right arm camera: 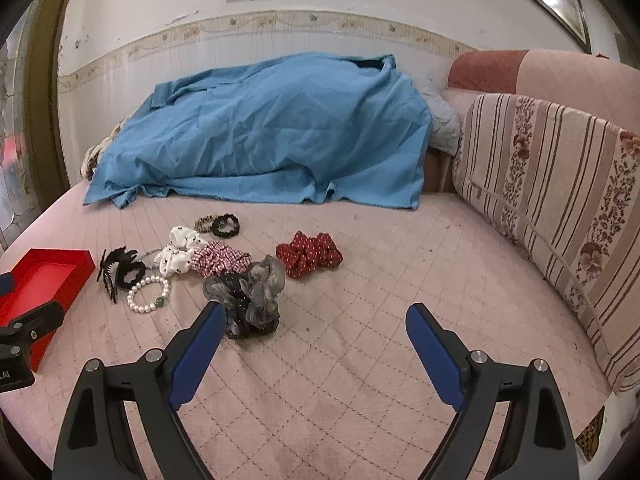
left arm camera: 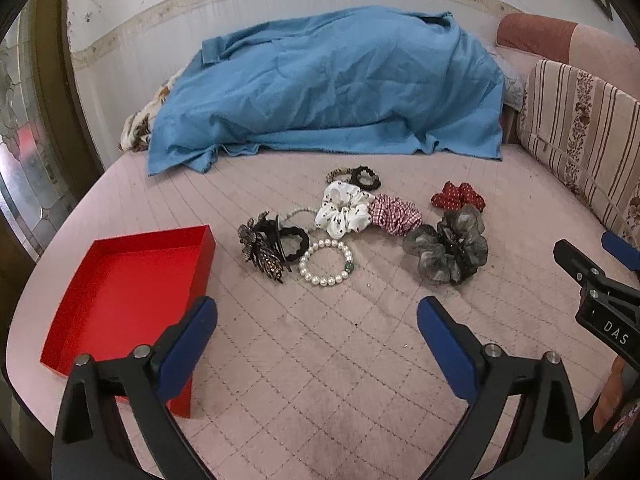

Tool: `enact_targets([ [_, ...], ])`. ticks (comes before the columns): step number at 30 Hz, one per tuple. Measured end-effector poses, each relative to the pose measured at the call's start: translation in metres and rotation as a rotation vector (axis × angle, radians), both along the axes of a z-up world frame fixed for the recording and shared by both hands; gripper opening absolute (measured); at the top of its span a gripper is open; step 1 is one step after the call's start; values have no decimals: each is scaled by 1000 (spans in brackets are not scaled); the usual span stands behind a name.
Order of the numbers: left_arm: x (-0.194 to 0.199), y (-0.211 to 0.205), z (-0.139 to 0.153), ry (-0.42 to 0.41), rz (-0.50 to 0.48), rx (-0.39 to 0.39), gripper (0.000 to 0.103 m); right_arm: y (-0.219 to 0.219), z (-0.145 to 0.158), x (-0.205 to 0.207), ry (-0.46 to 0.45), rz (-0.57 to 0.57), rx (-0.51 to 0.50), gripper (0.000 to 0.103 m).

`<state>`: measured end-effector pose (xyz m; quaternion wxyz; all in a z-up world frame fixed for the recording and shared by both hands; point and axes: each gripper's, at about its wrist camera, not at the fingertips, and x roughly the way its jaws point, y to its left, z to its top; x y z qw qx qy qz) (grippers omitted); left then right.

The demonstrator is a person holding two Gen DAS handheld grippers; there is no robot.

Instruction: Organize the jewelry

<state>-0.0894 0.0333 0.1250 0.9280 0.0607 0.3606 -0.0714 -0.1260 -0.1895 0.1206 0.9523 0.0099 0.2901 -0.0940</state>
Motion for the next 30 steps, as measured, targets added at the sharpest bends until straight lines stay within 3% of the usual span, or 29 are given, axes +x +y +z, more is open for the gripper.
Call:
enact_targets([
  [6, 17, -2, -15, 40, 8, 13, 96, -2, -11, 15, 29, 9, 4, 94],
  [21, 73, 5, -48, 112, 42, 41, 88, -8, -49, 63, 123, 46, 41, 77],
  [30, 134, 36, -85, 261, 117, -67, 88, -18, -73, 99, 162, 78, 125, 76],
])
